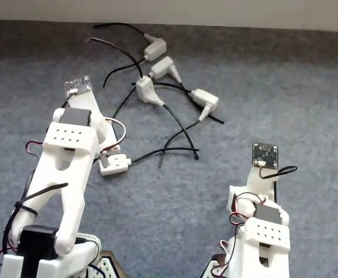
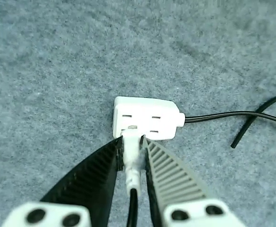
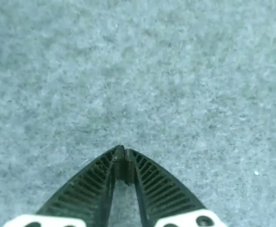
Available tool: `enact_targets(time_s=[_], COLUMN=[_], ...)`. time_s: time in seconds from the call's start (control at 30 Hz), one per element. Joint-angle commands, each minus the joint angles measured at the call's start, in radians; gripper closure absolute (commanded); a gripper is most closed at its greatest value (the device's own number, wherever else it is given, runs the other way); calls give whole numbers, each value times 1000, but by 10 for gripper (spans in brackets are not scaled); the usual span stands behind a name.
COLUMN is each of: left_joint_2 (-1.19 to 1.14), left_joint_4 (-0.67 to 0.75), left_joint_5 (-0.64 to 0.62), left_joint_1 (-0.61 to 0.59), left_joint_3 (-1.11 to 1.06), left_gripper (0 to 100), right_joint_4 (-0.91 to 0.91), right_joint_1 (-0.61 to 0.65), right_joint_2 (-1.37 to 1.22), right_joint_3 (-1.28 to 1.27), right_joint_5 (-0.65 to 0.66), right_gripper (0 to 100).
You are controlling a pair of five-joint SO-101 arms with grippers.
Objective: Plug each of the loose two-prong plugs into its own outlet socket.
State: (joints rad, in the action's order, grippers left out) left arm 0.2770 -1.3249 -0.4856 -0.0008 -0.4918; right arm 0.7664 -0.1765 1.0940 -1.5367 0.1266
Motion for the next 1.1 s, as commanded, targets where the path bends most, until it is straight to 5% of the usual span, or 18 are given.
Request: enact_targets(time_s=[0.0, 0.67, 1.07], left_joint_2=[15, 4, 4], left_joint_4=[-21, -9, 135], left_joint_5=[6, 117, 167], left_joint_1=[-7, -33, -38], left_joint_3=[39, 21, -87], left_gripper=[993, 993, 993], right_joint_4=[-18, -18, -18], right_joint_1=[12, 12, 12], right_joint_2=[10, 10, 10], right_joint_3=[2, 2, 2], right_joint_5=[-12, -12, -12], right_gripper=[992, 992, 992])
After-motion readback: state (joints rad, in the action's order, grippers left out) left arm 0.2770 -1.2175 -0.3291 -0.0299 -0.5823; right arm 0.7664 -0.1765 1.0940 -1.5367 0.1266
